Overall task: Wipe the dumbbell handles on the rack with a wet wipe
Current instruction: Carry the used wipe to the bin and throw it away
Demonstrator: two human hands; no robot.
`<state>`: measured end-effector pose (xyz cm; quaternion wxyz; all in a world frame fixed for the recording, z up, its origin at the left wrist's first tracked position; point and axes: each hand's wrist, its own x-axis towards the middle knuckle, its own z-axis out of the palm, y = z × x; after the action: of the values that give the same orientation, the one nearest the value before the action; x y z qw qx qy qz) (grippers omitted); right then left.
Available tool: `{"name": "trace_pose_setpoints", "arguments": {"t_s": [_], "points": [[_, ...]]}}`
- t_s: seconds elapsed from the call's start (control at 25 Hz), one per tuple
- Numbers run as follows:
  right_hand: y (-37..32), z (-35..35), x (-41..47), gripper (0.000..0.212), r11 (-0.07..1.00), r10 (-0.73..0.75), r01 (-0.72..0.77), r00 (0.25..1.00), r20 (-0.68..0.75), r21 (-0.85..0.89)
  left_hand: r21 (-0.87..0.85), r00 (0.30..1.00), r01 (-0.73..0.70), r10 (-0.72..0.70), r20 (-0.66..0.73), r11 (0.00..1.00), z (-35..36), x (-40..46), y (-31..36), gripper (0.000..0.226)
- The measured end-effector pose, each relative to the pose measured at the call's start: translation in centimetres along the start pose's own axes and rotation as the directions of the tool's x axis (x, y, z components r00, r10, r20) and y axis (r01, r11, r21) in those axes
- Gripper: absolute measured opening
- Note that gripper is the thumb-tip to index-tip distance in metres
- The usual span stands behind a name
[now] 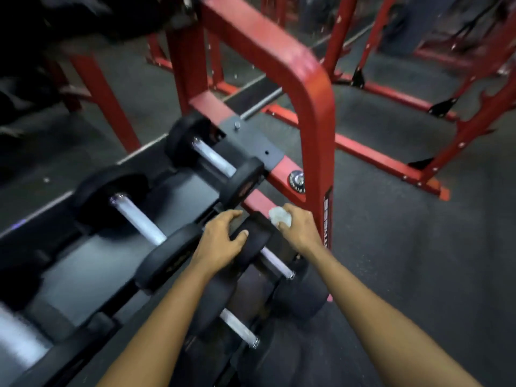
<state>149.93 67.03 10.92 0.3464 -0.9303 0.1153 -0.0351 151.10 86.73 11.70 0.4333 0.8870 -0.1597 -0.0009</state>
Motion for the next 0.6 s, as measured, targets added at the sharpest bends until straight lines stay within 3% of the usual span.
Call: {"name": "trace_pose_setpoints", "arguments": {"t_s": [0.12, 0.32, 0.6], "points": [[-7.1, -4.9, -3.1, 0.02, 0.996, -0.083, 0.086, 0.994, -0.077, 0.034, -0.038, 0.998, -0.023, 0.02, -0.062, 0.999, -6.4, -1.7, 5.3, 0.04], [-18.9, -13.6, -4.2, 0.022, 0.982, -0.187, 0.188, 0.981, -0.056, 0.029, -0.013, 0.973, 0.008, -0.011, -0.229, 1.0, -19.9, -2.8, 13.2, 0.039], [-36.5, -18.2, -4.5, 0.014, 0.85, -0.522, 0.518, 0.853, 0.017, 0.091, 0.01, 0.828, 0.091, -0.07, -0.556, 0.996, -34.2, -5.4, 20.6, 0.034]]}}
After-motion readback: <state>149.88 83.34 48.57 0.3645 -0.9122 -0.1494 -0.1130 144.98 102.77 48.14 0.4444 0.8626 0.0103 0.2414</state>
